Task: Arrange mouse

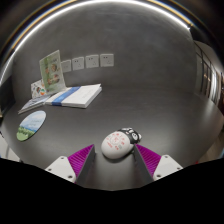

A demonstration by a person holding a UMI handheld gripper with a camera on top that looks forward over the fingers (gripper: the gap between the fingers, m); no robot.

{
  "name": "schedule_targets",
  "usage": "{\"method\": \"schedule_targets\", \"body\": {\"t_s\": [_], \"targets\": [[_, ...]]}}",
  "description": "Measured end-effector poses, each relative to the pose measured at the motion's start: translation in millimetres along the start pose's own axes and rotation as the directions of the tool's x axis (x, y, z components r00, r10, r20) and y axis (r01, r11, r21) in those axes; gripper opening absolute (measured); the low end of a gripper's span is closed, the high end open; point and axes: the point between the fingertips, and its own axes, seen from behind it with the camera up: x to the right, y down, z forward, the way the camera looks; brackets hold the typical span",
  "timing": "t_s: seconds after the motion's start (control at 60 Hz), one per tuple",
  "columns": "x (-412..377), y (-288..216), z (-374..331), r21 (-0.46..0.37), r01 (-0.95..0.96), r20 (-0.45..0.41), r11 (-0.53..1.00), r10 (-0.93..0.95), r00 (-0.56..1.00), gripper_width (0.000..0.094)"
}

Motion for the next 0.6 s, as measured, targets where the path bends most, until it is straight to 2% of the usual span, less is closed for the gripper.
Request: {"method": "schedule_targets", "body": {"t_s": [0.183,0.25,0.317,0.4,0.417,0.433,0.517,0.6], "targets": [[-2.0,-22.5,36.0,-0.027,-0.003,-0.002,1.0,0.003,1.0,0.0805],[-0.4,-28.0,43.7,-0.02,-0.013,-0.021,1.0,0.013,1.0,0.077],[0.0,-29.6,48.2,-0.006,-0.022,-0.038,1.0,0.022,0.999,0.0566],[0.7,-30.3,47.7,0.009,-0.04,-0.078,0.999,0.041,0.996,0.0501],[0.8,-30.2,47.6,0.008,-0.044,-0.085,0.999,0.045,0.995,0.0544],[0.8,-30.3,47.2,0.009,-0.048,-0.091,0.999,0.048,0.995,0.0471],[-1.5,-31.4,39.9,-0.008,-0.052,-0.114,0.999,0.051,0.992,0.0428],[-21.8,-65.8,13.8,0.072,-0.017,-0.141,0.997,0.027,0.99,0.0426]]}}
